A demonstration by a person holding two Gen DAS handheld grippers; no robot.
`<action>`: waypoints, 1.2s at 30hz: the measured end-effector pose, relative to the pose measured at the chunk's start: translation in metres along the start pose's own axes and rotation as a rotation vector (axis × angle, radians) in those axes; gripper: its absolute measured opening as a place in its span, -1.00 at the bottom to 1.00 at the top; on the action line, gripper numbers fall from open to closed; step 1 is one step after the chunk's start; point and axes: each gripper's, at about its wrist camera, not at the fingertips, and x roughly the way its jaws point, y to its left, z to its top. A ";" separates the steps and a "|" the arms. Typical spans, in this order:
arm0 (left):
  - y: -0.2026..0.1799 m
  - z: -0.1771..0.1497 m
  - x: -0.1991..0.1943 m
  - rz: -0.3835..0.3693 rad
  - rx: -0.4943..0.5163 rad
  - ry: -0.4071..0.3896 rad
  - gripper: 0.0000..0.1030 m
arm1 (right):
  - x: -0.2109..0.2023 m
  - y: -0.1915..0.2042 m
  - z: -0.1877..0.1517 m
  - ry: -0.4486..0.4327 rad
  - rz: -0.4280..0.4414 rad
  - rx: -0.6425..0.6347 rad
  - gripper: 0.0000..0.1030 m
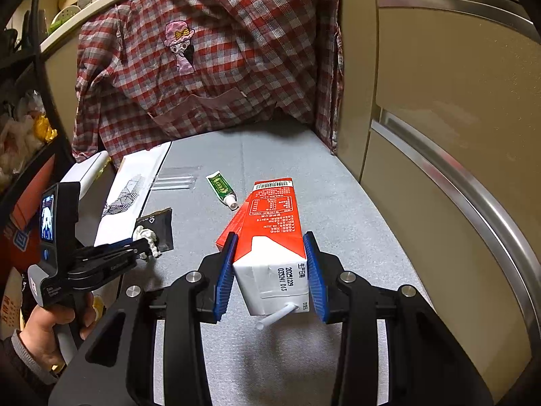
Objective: Collect trash
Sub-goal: 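Grasp the white tissue with the left gripper while the right gripper holds the carton, then carry the carton and tissue over the bin and open both grippers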
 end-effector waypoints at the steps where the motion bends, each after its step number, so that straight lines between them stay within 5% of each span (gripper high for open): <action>1: -0.001 0.000 -0.001 -0.004 0.003 -0.001 -0.72 | 0.000 0.000 0.000 0.000 0.000 -0.001 -0.24; 17: 0.001 -0.010 -0.121 0.074 0.017 -0.129 -0.77 | -0.027 0.015 0.001 -0.061 0.066 -0.018 -0.24; 36: 0.082 -0.079 -0.249 0.261 -0.102 -0.203 -0.77 | -0.090 0.144 -0.021 -0.074 0.344 -0.193 -0.24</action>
